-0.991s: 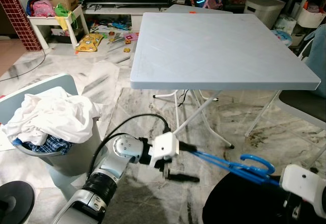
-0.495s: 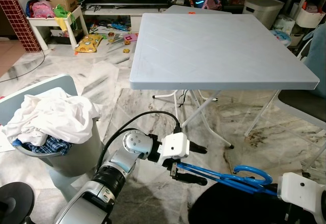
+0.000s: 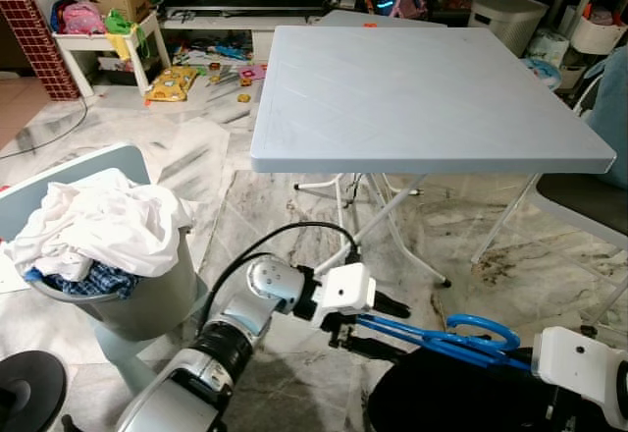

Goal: Hang hanger

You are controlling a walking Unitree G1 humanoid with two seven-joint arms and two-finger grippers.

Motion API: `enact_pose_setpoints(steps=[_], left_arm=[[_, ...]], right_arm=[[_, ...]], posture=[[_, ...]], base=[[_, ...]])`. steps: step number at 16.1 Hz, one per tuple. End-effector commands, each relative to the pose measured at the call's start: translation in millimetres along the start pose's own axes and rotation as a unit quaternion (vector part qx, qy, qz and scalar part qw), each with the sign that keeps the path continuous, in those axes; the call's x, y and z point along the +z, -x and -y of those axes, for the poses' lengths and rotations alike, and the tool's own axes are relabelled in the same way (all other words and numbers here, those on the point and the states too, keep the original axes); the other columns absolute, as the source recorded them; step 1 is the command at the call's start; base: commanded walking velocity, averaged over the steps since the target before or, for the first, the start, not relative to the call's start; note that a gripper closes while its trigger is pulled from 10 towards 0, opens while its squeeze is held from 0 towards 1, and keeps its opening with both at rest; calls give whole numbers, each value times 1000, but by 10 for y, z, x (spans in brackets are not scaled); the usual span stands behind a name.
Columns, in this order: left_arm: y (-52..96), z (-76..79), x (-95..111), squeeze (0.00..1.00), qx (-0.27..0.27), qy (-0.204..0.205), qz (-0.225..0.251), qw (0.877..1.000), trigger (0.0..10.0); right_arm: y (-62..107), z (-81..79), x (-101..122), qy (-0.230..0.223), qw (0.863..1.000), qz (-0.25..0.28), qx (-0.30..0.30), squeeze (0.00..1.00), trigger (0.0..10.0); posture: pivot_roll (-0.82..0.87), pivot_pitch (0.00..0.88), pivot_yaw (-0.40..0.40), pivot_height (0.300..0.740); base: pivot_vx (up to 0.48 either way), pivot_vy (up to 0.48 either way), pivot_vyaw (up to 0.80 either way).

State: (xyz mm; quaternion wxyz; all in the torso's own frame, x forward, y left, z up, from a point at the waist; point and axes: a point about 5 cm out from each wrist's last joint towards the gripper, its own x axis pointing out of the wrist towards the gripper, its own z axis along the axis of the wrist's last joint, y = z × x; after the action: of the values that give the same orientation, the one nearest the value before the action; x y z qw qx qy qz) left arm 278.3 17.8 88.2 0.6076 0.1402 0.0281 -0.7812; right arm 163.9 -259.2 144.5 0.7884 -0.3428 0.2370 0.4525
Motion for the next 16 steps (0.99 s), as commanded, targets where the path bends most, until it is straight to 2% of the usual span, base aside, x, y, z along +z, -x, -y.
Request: enact_pose_setpoints(steps=[1,7,9,16], left_arm=[[-13,-16,35,0,-11,-10,-5,1000,0],[-60,2,20,0,-40,-16,-25,999,0],[-43,-50,38,0,-41,-21,-43,998,0],[-10,-122,50,0,-28,-28,-61,997,0]], right_arm=[[22,48,99,22,1000,13,-7,0,10000],[6,62,100,24,1000,13,-9,0,10000],[2,74,101,27,1000,11,-11,0,10000],[-31,88,100,35,999,7,-13,0,10000]], posture=[[-92,0,-26,740],[-95,0,-25,740],[-95,0,-24,740],[-96,0,-25,740]], base=[[0,0,0],[0,0,0],[0,0,0],[0,0,0]])
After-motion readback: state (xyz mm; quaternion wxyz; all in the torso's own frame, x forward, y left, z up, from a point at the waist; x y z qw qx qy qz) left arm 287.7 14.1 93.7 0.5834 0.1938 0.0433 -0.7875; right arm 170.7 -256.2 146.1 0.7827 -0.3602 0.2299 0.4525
